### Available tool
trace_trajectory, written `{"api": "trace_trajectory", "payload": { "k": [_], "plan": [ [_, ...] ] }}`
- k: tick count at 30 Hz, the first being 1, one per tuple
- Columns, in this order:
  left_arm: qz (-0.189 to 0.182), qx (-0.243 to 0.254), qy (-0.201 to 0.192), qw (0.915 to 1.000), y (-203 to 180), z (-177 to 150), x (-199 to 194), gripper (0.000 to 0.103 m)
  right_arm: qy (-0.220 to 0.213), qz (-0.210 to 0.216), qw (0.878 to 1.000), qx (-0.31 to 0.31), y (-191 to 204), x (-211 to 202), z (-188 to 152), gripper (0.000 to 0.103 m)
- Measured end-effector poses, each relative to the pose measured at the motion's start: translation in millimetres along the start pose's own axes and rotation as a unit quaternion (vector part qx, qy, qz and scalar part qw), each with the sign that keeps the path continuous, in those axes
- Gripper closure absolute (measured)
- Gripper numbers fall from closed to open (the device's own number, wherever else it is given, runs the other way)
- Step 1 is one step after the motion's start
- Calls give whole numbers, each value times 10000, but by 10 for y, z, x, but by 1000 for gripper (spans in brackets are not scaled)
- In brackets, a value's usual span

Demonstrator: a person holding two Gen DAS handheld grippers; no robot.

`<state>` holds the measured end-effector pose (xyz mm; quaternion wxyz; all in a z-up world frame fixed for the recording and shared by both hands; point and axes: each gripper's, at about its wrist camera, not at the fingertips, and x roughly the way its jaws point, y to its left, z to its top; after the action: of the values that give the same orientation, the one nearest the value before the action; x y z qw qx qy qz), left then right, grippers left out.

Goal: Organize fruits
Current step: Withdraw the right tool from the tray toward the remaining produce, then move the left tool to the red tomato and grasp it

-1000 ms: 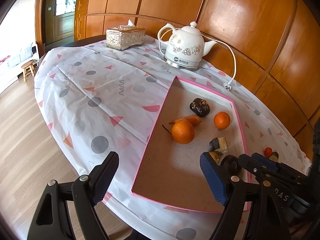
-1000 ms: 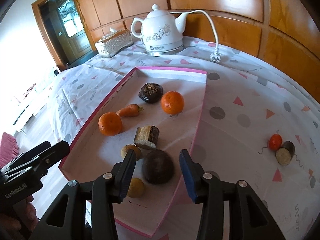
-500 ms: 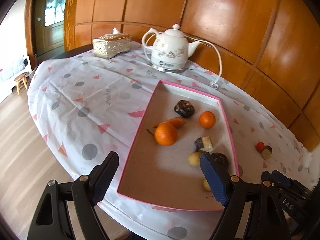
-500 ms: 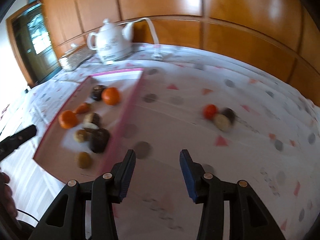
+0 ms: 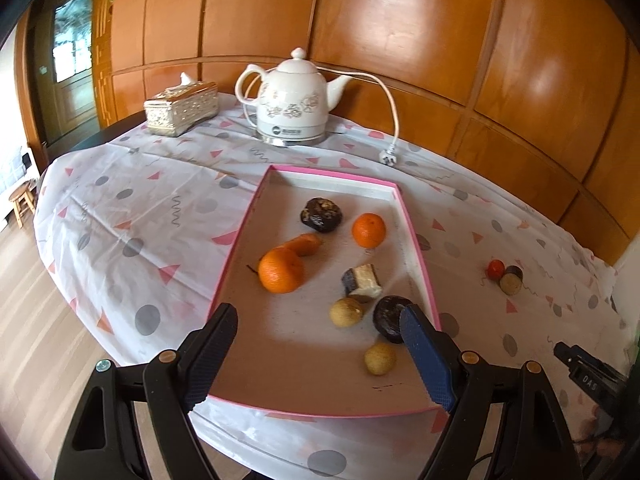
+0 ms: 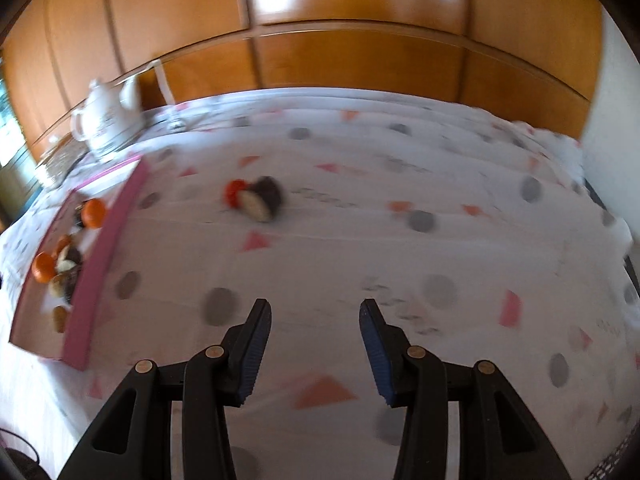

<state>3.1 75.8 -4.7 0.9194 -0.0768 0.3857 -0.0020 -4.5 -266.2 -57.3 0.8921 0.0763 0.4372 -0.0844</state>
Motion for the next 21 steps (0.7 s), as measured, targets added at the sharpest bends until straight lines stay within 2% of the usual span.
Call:
{"api": "trace_trajectory", "payload": {
  "k": [12, 21],
  "plan": [
    [-211, 496, 119, 9985, -355, 16, 68, 19, -26, -678, 9953, 691, -686, -48, -162, 56],
    [-417, 931, 240, 9945, -632, 18, 130, 19, -21, -902, 9909, 996, -968, -60, -249, 56]
  ]
}}
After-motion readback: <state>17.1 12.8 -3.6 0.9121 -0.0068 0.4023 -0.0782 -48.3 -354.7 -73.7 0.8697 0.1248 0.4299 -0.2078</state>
